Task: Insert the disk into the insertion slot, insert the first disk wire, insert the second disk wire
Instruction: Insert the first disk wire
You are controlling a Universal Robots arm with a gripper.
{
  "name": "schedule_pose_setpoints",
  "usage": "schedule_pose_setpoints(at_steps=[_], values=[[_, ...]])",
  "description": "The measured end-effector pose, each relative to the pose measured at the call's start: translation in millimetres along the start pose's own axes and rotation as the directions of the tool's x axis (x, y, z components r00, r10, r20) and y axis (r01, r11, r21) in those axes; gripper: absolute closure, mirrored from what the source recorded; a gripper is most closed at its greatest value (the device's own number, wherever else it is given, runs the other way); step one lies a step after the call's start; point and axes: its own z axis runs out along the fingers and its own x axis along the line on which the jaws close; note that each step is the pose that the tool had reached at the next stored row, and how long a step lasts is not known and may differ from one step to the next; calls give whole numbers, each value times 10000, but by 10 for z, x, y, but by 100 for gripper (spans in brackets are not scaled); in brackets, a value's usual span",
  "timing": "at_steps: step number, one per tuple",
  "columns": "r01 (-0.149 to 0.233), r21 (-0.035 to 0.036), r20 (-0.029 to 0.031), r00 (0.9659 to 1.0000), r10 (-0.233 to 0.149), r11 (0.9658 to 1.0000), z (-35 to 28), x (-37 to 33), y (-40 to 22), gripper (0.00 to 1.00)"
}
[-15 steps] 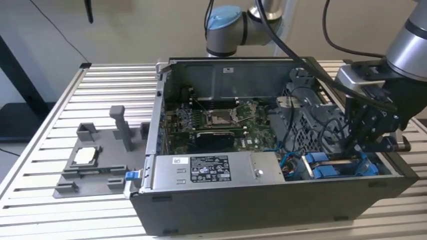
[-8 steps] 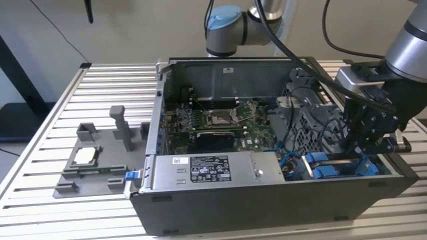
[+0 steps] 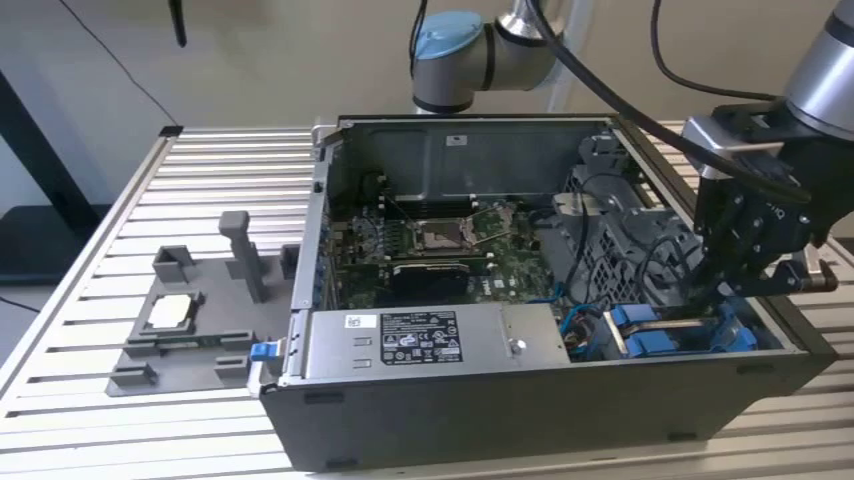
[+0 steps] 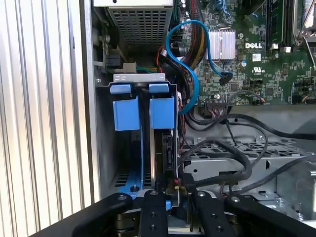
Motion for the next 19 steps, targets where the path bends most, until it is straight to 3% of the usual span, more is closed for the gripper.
schedule_pose_setpoints(at_steps=[5,6,7,9,13,15,16,19], values=[[1,3,4,10000,-1,10000,-107,-28,-1,73],[3,18,21,10000,-3,10000,-111,-36,-1,73],[2,48,82,10000,-2,10000,-111,-38,-2,73],[-2,114,293,9996,-1,9999,-113,-41,-4,73],[-23,174,956,9954,6,9998,-112,-42,-19,73],[-32,164,1187,9929,12,9999,-116,-42,-35,73],[-34,162,1236,9923,13,9999,-125,-40,-43,73],[-37,155,1307,9914,16,9999,-132,-33,-83,73]])
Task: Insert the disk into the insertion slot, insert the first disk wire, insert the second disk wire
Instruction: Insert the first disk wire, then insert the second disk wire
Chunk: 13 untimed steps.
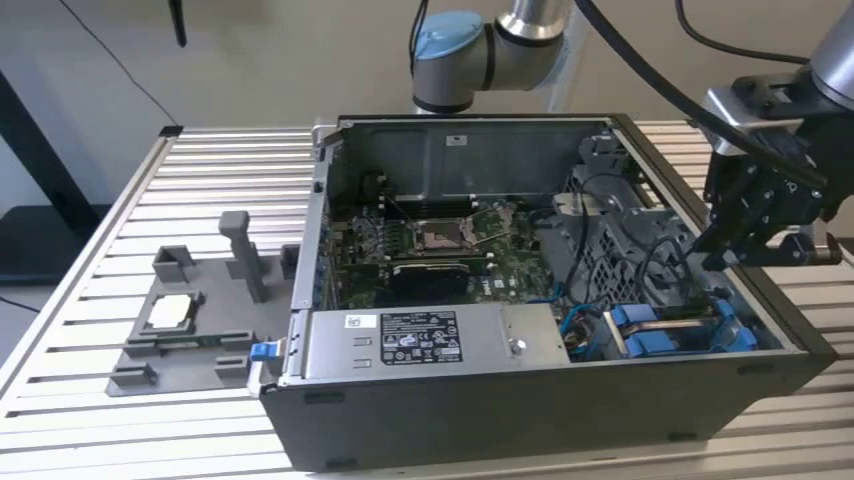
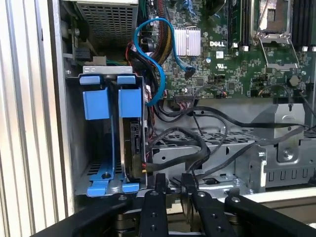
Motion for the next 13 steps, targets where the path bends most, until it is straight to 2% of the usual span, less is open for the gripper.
schedule_pose_setpoints(at_steps=[6,8,11,13], values=[[-6,-9,120,9999,6,10000,1,15,-97,73],[-19,-9,167,9999,19,10000,6,16,-103,73],[-54,-11,277,9996,55,10000,19,18,-104,73],[-72,-14,285,9996,73,10000,24,18,-105,73]])
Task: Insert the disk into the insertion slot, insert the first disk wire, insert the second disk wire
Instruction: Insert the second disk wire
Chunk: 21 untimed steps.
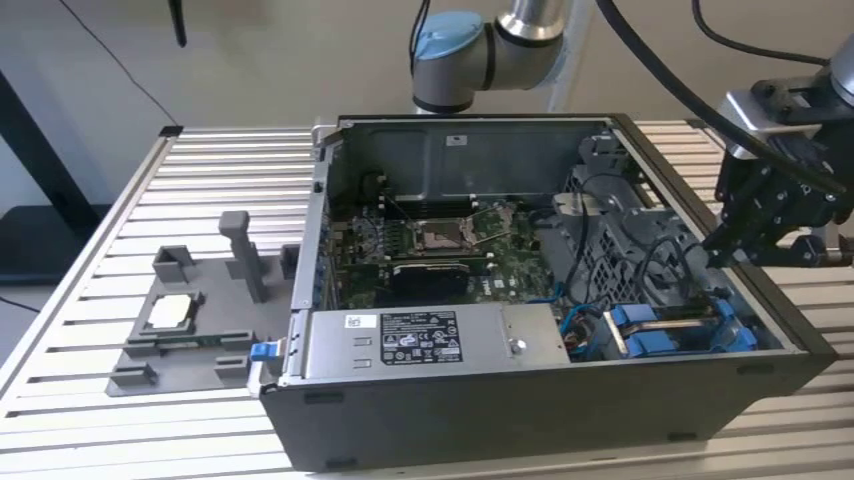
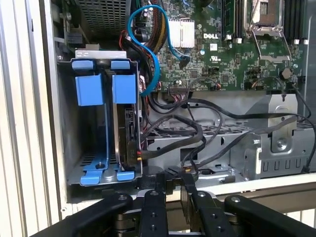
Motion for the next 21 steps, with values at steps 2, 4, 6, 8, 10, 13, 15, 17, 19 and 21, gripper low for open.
schedule_pose_setpoints(at_steps=[2,4,6,8,10,13,15,17,19,21], values=[[-13,-4,0,10000,13,10000,2,1,0,75],[-17,-6,0,10000,17,10000,3,1,0,82],[-17,-6,1,10000,17,10000,3,1,0,82],[-17,-7,0,10000,17,10000,3,1,0,84],[-17,-7,2,10000,17,10000,2,1,0,84],[-17,-7,2,10000,17,10000,-28,-9,13,84],[-17,-7,1,10000,17,10000,-57,-15,30,84],[-17,-7,2,10000,17,10000,-74,-21,54,84],[-17,-6,0,10000,17,10000,-90,-26,93,84],[-17,-7,-2,10000,17,10000,-110,-30,132,84]])
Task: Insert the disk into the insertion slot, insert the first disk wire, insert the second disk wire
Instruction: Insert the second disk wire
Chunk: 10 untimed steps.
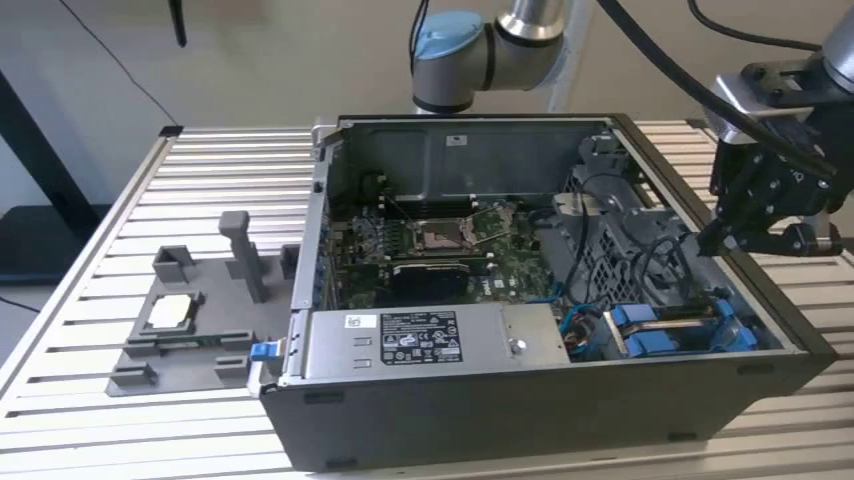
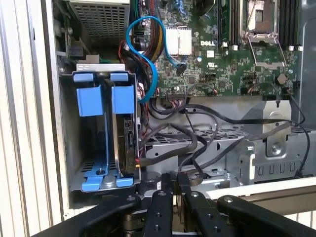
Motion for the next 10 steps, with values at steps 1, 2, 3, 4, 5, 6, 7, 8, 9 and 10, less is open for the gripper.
schedule_pose_setpoints(at_steps=[1,2,3,4,5,6,7,8,9,10], values=[[0,1,-1,10000,0,10000,-13,-2,16,84],[0,0,1,10000,0,10000,-30,-6,23,84],[0,0,-3,10000,0,10000,-49,-9,31,84],[1,1,-10,10000,-1,10000,-66,-12,42,84],[2,1,-20,10000,-2,10000,-83,-15,54,84],[3,2,-33,10000,-3,10000,-98,-17,67,84],[3,3,-51,10000,-3,10000,-110,-19,82,84],[4,4,-72,10000,-4,10000,-119,-20,98,84],[5,6,-104,9999,-5,10000,-125,-21,116,84],[7,8,-149,9999,-7,10000,-129,-22,136,84]])
